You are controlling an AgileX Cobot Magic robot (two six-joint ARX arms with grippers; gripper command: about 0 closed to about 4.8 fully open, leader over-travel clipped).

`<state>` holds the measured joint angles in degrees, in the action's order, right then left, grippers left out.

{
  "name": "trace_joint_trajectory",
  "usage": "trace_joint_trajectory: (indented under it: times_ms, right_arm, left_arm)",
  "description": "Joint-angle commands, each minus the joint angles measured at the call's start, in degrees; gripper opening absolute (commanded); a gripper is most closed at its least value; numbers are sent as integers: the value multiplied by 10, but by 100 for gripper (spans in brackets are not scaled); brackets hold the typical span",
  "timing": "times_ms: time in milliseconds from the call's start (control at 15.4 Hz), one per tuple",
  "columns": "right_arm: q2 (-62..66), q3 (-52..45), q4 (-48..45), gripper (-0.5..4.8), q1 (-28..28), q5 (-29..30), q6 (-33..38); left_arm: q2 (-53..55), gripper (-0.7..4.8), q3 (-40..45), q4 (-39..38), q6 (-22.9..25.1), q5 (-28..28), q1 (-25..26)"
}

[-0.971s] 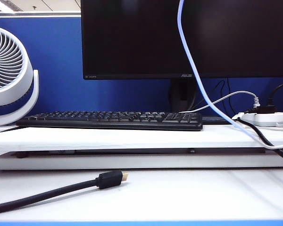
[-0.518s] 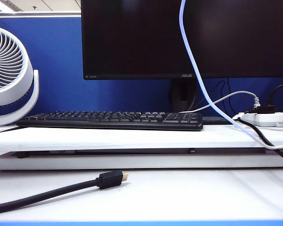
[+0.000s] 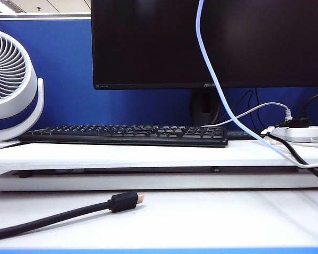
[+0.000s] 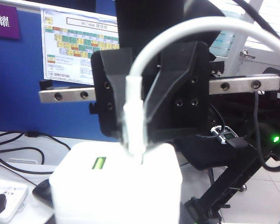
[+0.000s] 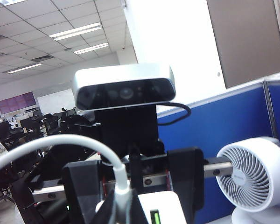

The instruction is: Pick up the Type-C charging cable and the charging base, insert one end of the Type-C charger into the corresponding slot on the base, and finally place the plugged-in charger back on the table.

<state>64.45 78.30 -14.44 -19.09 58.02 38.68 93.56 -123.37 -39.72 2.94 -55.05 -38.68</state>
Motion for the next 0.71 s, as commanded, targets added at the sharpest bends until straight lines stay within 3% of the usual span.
trace_joint_trajectory:
  times_ms: [65, 712]
  right_arm:
    - [-3, -5, 58, -5, -2, 32, -19]
    - [-6, -5, 78, -5, -2, 35, -33]
  left_arm:
    - [-12, -6, -9, 62, -4, -3, 15]
    - [-19, -6, -9, 57, -4, -1, 21]
